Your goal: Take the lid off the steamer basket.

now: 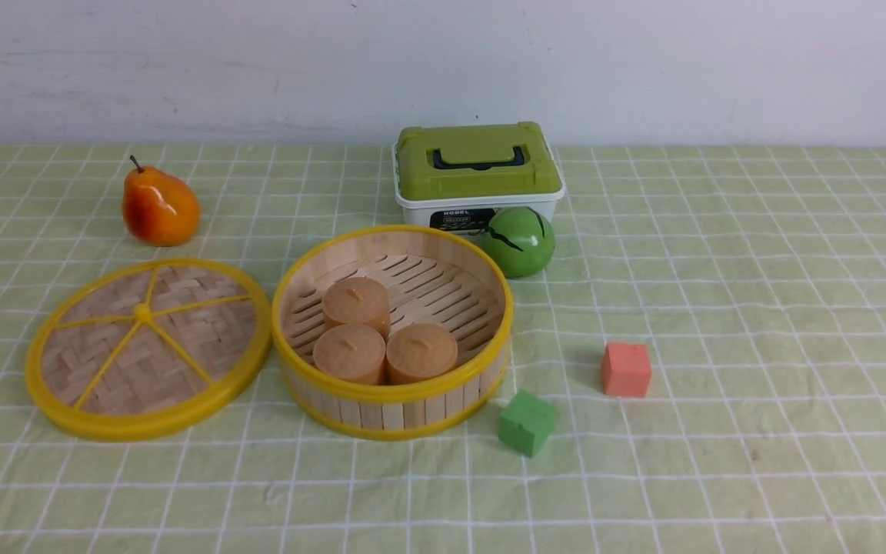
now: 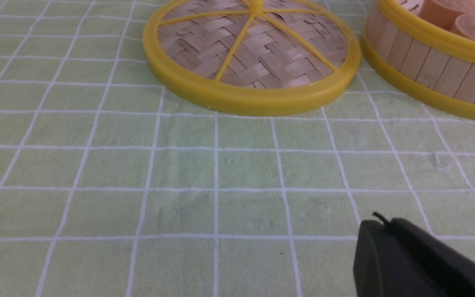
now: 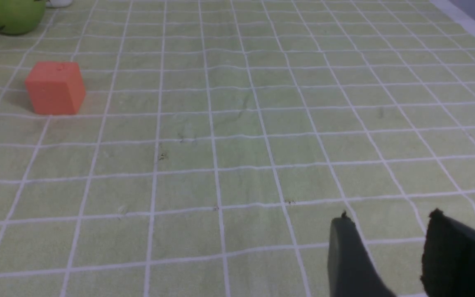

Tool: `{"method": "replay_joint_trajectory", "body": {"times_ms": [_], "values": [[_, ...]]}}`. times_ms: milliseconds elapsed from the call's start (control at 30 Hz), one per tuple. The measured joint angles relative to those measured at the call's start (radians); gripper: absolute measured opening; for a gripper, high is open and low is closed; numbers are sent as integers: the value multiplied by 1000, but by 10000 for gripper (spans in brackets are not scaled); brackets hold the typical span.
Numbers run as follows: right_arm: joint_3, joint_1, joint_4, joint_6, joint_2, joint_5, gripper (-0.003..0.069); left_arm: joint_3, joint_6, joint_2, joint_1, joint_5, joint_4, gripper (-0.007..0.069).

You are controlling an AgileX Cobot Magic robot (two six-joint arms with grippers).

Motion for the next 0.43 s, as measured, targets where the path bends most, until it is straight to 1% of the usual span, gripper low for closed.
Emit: {"method": "replay_joint_trajectory", "body": {"times_ms": [433], "values": [[0,0,0,0,0,0,241,0,0,0,0,0,0,19]]}}
